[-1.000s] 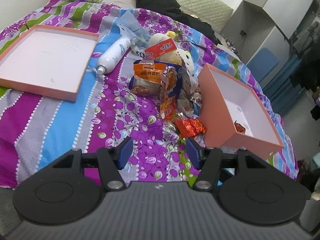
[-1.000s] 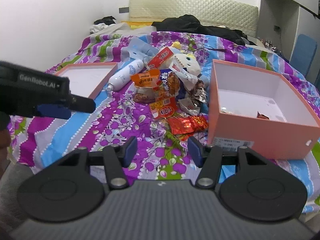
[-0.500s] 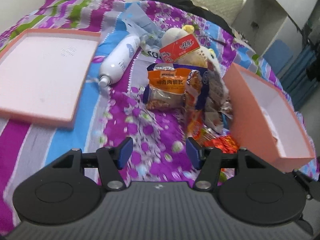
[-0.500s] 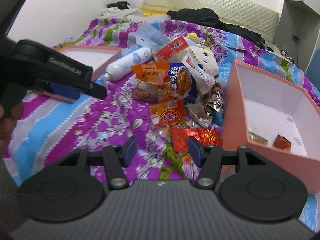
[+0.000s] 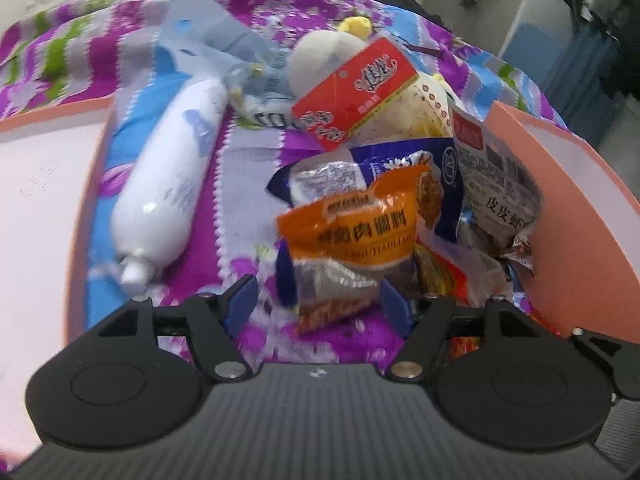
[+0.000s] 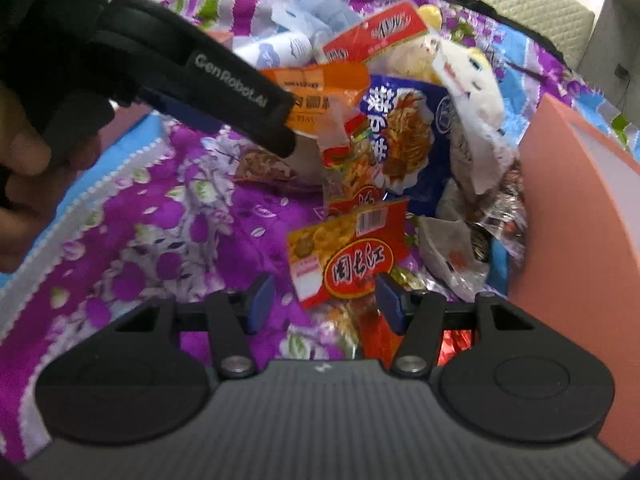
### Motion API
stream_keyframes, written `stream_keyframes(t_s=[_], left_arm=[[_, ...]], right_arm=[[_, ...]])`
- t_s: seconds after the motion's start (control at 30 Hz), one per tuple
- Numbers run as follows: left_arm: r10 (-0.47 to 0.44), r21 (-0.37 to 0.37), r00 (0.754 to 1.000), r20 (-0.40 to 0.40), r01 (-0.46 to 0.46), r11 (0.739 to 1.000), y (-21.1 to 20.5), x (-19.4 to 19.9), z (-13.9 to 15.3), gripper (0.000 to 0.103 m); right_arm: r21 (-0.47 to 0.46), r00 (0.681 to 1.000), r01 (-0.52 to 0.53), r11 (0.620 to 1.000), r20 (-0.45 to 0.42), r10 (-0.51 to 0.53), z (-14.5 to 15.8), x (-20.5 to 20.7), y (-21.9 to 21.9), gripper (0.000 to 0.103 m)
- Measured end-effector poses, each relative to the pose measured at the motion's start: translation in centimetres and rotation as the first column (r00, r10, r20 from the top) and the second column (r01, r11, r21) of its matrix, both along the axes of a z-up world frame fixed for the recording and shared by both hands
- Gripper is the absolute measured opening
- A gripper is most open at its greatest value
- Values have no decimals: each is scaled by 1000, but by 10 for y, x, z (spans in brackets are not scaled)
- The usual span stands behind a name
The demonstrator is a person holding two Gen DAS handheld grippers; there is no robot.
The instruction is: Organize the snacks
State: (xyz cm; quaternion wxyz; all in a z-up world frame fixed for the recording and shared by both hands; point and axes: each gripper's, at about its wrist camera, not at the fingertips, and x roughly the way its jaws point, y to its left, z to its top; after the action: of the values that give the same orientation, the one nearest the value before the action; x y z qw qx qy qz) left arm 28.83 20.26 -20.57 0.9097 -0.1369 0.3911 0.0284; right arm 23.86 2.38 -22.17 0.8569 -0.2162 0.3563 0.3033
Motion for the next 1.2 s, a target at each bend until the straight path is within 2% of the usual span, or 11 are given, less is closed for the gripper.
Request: stream_keyframes(t_s=[0.13, 0.3, 0.4, 0.43, 0.47, 0.6, 0.63, 0.67, 0.77, 1.07, 1.2], left_arm=[[-59, -26, 998, 10, 59, 998, -1, 14, -7, 72], [-99, -114, 995, 0, 98, 989, 0, 25, -21, 72], [-81, -148, 997, 5, 81, 986, -1, 26, -28, 67], [-78, -161, 997, 12, 79, 984, -1, 25, -29, 58], [-73, -175, 997, 17, 75, 982, -2, 23, -29, 57], [-41, -157, 998, 41, 47, 987, -6, 13, -25, 49], [-23, -151, 999, 44, 29, 988, -7, 10, -23, 48], [-5, -150, 999, 46, 12, 989, -6, 6, -21, 46], [46, -165, 997, 64, -35, 986, 0, -8, -12, 44], [177, -168, 980, 86, -160, 973, -2, -63, 28, 43], [245, -175, 968, 50, -232, 957, -10, -89, 44, 43]], right_arm=[[7, 999, -2, 1000, -36, 2, -7, 17, 5, 60], [56, 988, 26, 998, -156, -17, -7, 36, -2, 59], [47, 986, 4, 999, -165, 4, -5, 38, 0, 45], [40, 986, -2, 999, -165, 9, -4, 38, 1, 37], [33, 986, -1, 999, -164, 6, -2, 38, 2, 28], [56, 982, 21, 998, -190, -10, 5, 41, -3, 17], [57, 983, 27, 998, -186, -16, 8, 40, -5, 9], [59, 984, 32, 998, -177, -21, 11, 41, -7, 6], [95, 986, 48, 994, -164, -32, 19, 36, -10, 3], [211, 988, 76, 974, -151, -44, 54, 7, -33, 3], [251, 988, 90, 964, -147, -54, 73, -3, -41, 3]])
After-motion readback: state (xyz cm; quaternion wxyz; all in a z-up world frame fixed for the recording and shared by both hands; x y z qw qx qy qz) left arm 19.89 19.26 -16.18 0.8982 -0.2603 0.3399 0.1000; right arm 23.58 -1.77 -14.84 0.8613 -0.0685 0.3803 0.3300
